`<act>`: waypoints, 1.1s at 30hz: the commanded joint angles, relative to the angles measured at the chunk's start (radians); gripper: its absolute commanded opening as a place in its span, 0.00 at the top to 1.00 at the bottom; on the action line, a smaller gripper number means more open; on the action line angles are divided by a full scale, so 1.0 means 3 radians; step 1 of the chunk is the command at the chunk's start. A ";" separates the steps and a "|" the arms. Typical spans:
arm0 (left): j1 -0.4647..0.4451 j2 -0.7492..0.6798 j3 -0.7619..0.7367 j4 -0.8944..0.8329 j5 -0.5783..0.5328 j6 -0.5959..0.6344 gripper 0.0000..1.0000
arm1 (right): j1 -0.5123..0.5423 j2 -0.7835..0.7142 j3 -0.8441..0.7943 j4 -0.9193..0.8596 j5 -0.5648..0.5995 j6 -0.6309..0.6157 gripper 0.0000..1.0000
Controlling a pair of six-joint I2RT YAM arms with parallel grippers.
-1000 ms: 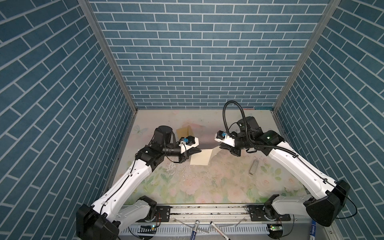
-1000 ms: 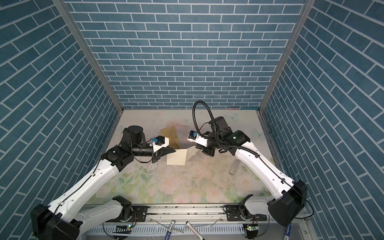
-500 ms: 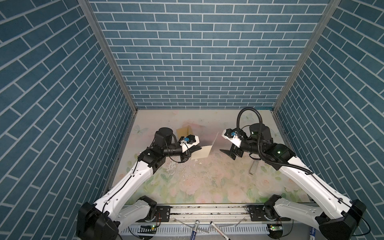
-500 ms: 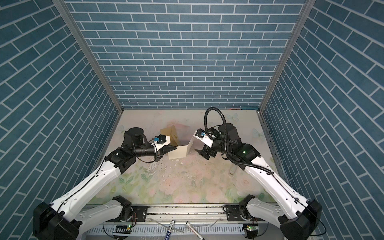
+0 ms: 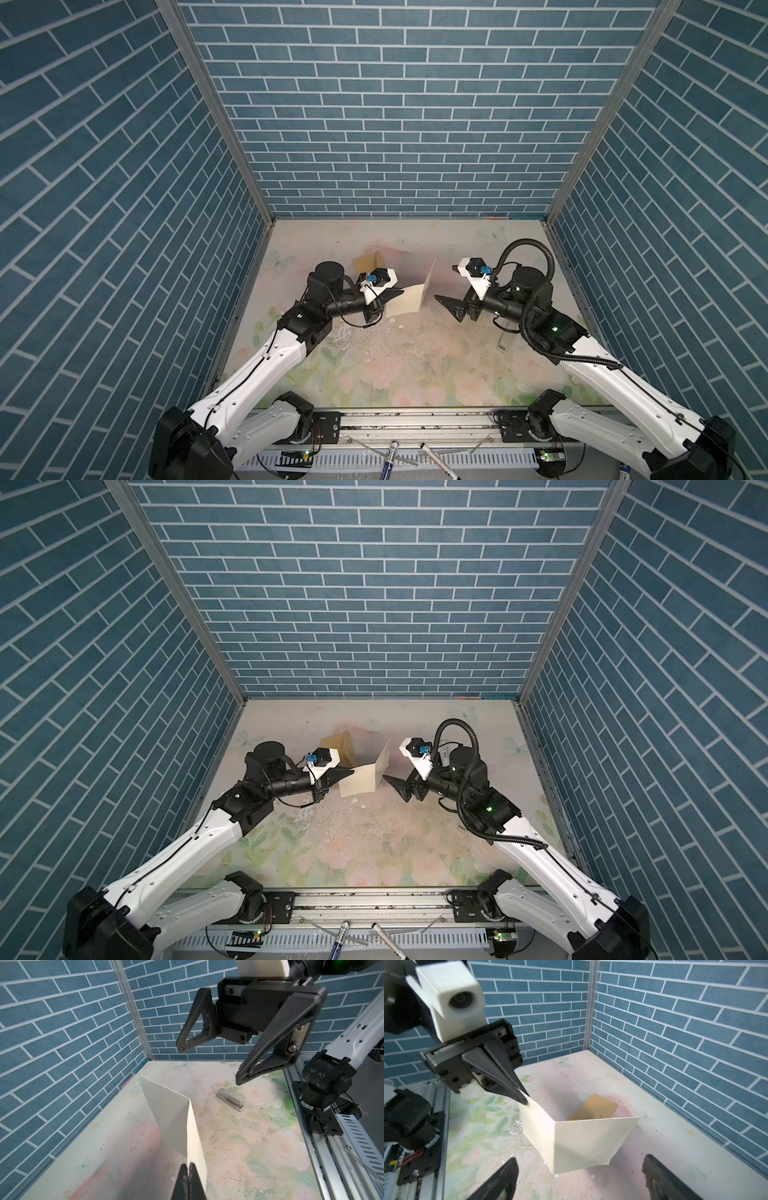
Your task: Place the letter into the envelope and seal it
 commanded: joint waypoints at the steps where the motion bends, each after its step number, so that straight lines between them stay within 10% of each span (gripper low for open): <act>1: -0.0047 0.0007 -0.0031 0.0252 -0.0062 -0.0139 1.00 | 0.0076 0.0120 -0.0112 0.0552 -0.0147 0.0306 0.08; 33: -0.0085 0.0269 0.0128 0.0412 0.0314 -0.0380 1.00 | 0.0126 0.0613 -0.0015 0.0812 -0.0607 0.0255 0.61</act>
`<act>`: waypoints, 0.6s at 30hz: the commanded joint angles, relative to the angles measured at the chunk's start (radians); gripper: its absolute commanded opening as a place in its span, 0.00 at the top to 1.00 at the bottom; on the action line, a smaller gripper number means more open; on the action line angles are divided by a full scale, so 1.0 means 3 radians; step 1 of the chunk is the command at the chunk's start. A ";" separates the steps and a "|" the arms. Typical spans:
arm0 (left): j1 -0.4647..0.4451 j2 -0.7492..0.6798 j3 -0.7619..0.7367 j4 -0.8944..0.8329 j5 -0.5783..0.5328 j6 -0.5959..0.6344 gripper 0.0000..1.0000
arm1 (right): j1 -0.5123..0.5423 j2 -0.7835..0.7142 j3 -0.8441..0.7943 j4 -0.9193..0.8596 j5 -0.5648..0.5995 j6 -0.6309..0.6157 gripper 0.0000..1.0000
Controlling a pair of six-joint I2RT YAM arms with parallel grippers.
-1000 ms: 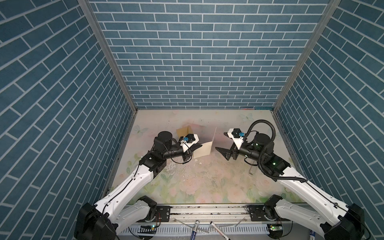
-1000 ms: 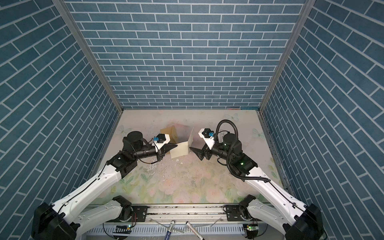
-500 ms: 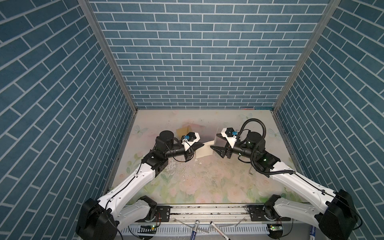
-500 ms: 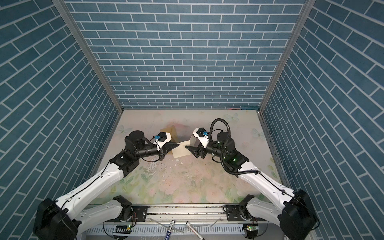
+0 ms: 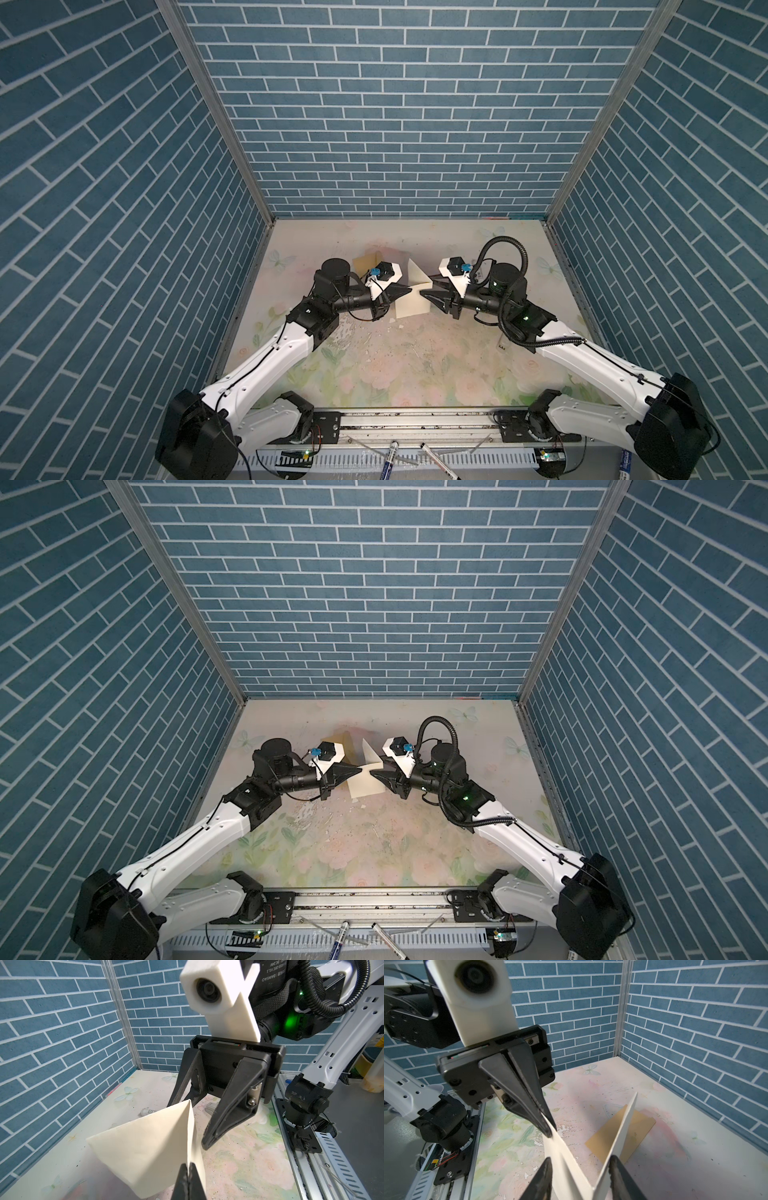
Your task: Place the letter into the envelope and seal it
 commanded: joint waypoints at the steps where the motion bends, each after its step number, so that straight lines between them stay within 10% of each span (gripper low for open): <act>1: -0.0016 0.0019 0.0071 0.0060 0.0066 -0.0023 1.00 | 0.0008 0.0016 0.0026 0.0127 -0.0118 0.0063 0.63; 18: -0.0013 0.0027 0.0061 0.0023 0.0023 -0.0023 0.97 | 0.0007 0.0013 0.0051 0.0014 -0.0250 -0.0019 0.93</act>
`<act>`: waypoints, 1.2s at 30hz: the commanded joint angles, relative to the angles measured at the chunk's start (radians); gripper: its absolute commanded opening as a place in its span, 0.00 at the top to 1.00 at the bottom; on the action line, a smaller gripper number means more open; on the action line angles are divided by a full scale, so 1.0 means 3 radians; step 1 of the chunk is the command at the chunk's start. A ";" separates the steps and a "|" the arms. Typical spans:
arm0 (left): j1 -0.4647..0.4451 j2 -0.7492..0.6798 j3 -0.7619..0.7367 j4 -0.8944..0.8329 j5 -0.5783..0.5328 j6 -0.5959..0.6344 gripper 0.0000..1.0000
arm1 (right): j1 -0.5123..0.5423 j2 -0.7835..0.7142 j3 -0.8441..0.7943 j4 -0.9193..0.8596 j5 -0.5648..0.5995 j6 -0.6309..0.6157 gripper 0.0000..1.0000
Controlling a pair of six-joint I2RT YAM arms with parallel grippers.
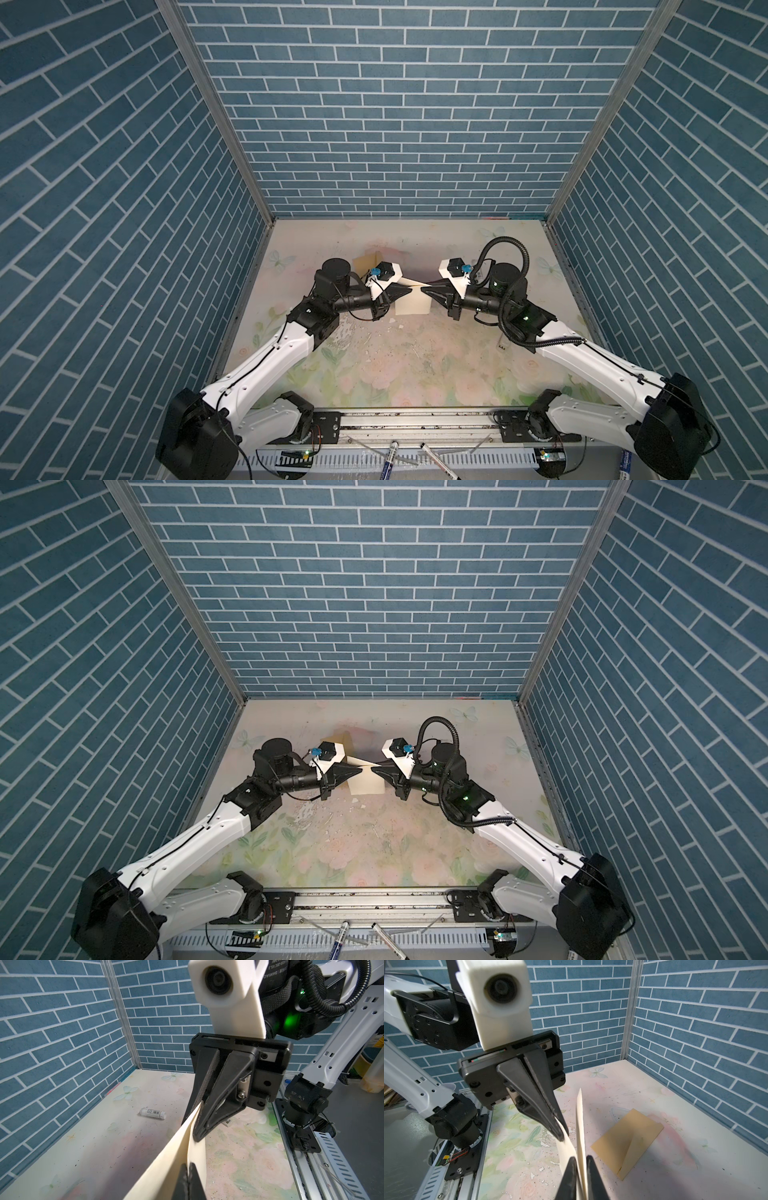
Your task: Place the letter into the envelope and seal it
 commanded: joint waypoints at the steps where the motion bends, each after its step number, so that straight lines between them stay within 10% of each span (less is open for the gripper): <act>1: -0.0015 0.0013 0.0062 0.0027 0.0010 -0.0016 0.96 | 0.0010 0.0012 0.0051 -0.0015 -0.0099 -0.0007 0.95; 7: -0.0014 -0.0030 0.0051 0.0001 -0.0084 -0.0002 0.89 | 0.0009 -0.0011 0.0051 -0.0067 -0.0098 -0.0046 1.00; 20: -0.0016 -0.0435 0.0458 -0.1407 -0.0120 0.1067 0.22 | -0.0006 0.0047 0.0518 -0.1301 -0.0400 -0.0710 1.00; 26: -0.0060 -0.0174 0.0756 -0.1885 0.0044 0.1359 0.21 | -0.0002 0.0077 0.0608 -0.1427 -0.0538 -0.0794 1.00; 36: -0.0221 0.0253 0.0933 -0.2004 0.0044 0.1476 0.46 | -0.0001 0.0104 0.0660 -0.1492 -0.0631 -0.0870 1.00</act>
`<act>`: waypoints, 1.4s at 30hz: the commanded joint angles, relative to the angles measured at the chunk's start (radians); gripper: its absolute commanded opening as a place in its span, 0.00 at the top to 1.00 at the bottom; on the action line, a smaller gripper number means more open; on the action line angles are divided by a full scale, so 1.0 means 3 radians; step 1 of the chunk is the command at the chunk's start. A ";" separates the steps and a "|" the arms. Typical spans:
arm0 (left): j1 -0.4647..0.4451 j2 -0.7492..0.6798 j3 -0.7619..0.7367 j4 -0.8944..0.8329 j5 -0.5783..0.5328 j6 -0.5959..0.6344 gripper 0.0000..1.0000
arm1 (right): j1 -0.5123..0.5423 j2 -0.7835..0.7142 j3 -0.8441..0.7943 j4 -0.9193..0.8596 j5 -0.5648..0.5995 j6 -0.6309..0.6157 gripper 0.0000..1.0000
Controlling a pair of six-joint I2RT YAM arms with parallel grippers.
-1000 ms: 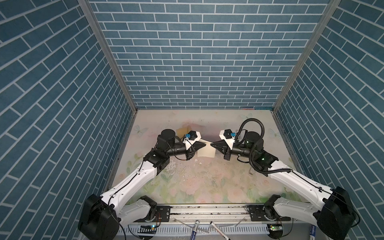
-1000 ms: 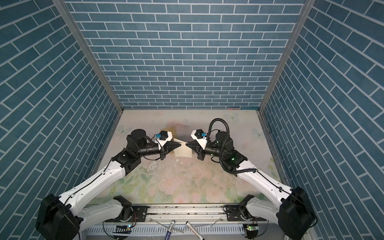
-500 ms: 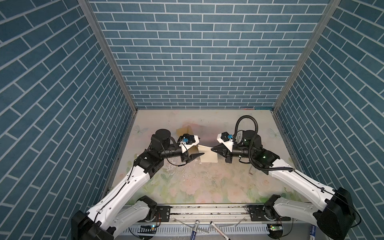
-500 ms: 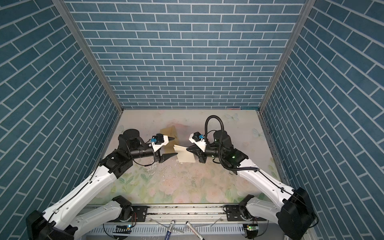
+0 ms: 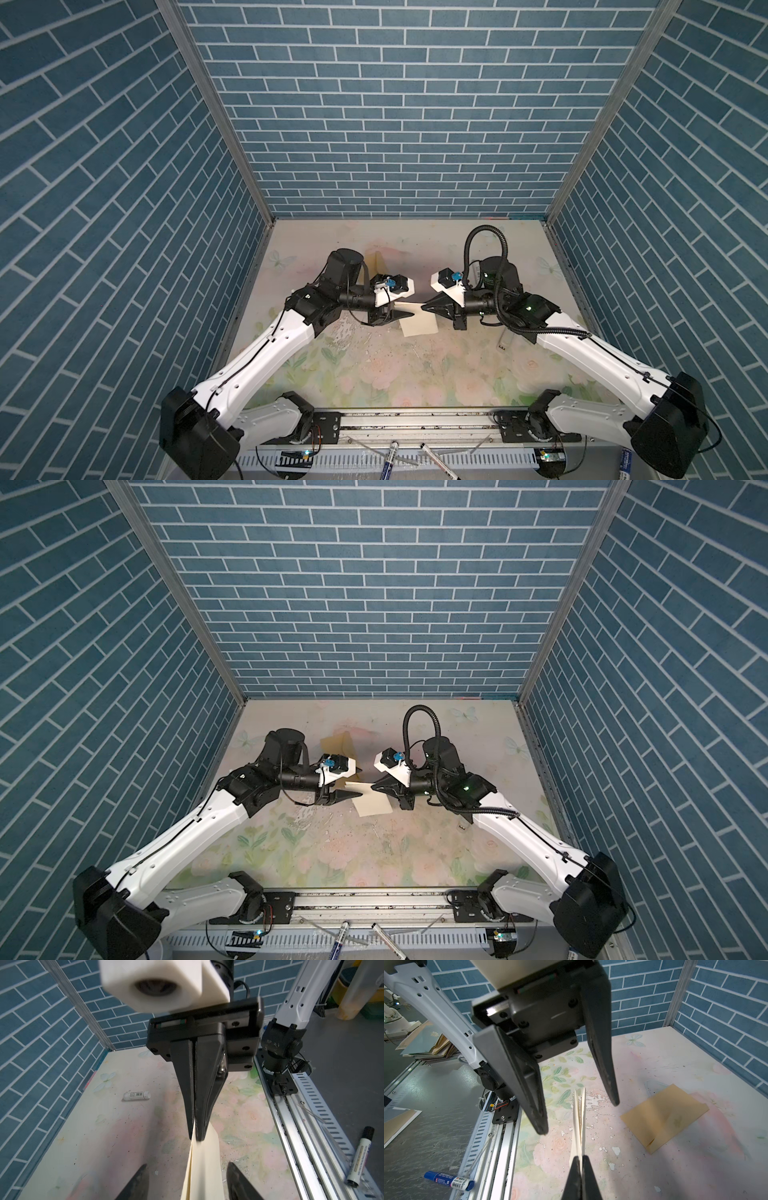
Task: Place the letter into the envelope and seal it
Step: 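Press the letter's fold between both grippers, sliding along the crease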
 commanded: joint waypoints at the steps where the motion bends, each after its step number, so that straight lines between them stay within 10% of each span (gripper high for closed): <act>1: -0.0043 0.0068 0.0113 -0.0142 0.0096 0.0091 0.49 | -0.0001 0.0015 0.0194 -0.0047 -0.0098 -0.0151 1.00; 13: -0.0099 0.0116 0.0018 -0.0041 0.0092 -0.0003 1.00 | -0.0001 0.0023 0.0159 0.0094 0.0068 -0.0131 1.00; 23: -0.0099 -0.0248 -0.0535 0.1187 -0.0290 -0.0902 1.00 | -0.0133 -0.0188 0.0076 0.0152 0.0250 0.0125 0.46; 31: -0.0099 -0.0323 -0.0683 0.1520 -0.0083 -0.1182 1.00 | -0.0266 -0.0203 0.0041 0.0138 -0.0014 0.0170 0.50; 42: -0.0094 -0.0306 -0.0668 0.1567 0.0003 -0.1211 1.00 | -0.0302 -0.0167 0.0015 0.0205 -0.0016 0.0192 0.84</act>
